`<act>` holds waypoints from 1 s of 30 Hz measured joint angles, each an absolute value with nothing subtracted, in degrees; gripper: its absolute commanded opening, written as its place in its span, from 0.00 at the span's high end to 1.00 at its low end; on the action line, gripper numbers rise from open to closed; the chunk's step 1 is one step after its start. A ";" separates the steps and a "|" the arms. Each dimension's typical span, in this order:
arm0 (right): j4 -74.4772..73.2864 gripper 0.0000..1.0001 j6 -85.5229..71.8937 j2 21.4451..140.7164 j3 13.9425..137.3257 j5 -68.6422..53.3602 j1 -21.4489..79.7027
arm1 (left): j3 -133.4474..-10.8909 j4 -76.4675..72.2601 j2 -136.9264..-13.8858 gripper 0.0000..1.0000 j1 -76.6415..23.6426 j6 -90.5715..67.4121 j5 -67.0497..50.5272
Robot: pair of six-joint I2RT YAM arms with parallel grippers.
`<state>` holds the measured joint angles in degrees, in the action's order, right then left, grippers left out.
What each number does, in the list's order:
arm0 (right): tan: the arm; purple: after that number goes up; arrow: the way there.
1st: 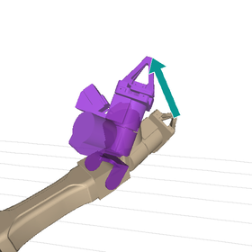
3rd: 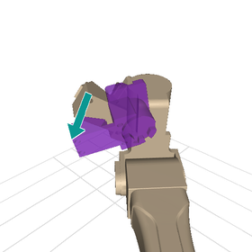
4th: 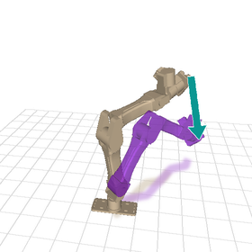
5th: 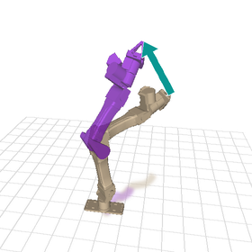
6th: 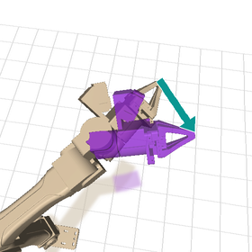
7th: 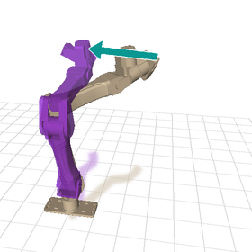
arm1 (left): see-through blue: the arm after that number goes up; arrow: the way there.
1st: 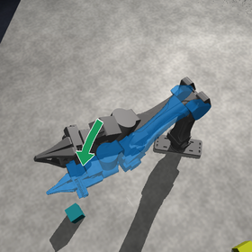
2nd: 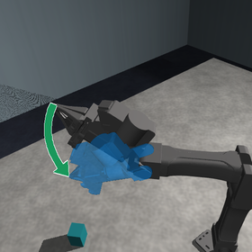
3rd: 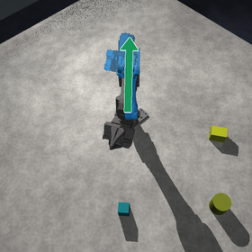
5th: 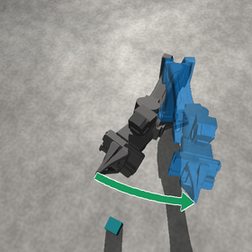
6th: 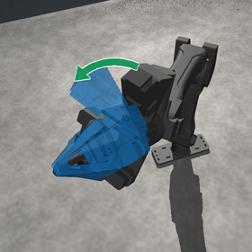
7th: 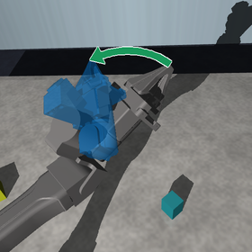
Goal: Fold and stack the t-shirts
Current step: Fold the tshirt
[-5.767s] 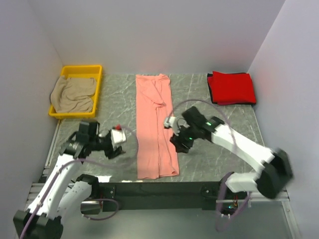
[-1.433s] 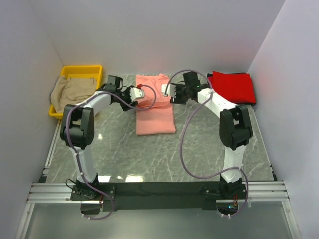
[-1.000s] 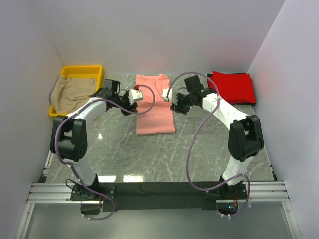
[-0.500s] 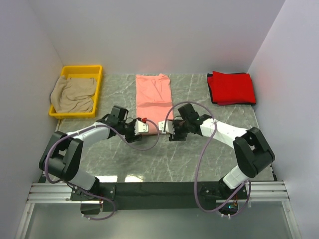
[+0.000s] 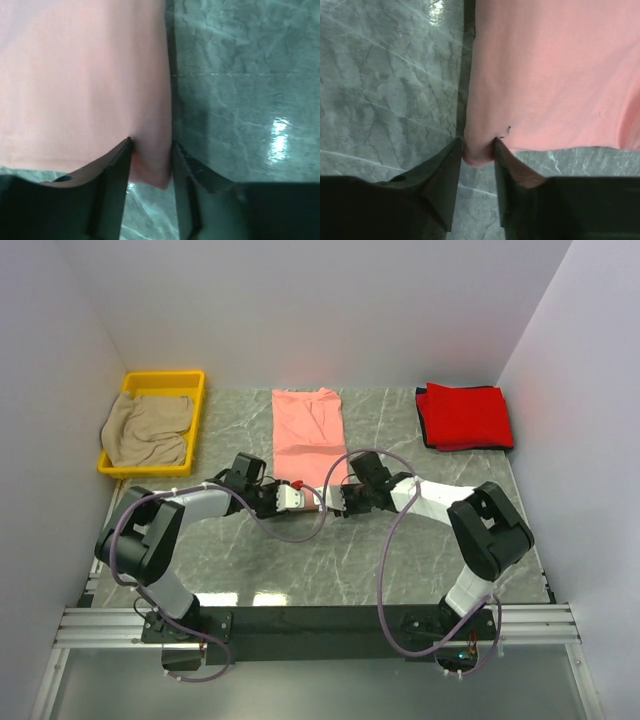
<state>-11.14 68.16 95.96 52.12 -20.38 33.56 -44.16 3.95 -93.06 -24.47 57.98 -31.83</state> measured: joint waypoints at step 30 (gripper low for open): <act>-35.73 1.00 57.52 56.47 49.12 -24.75 46.13 | -40.32 41.28 -50.92 0.99 -27.38 62.61 -46.19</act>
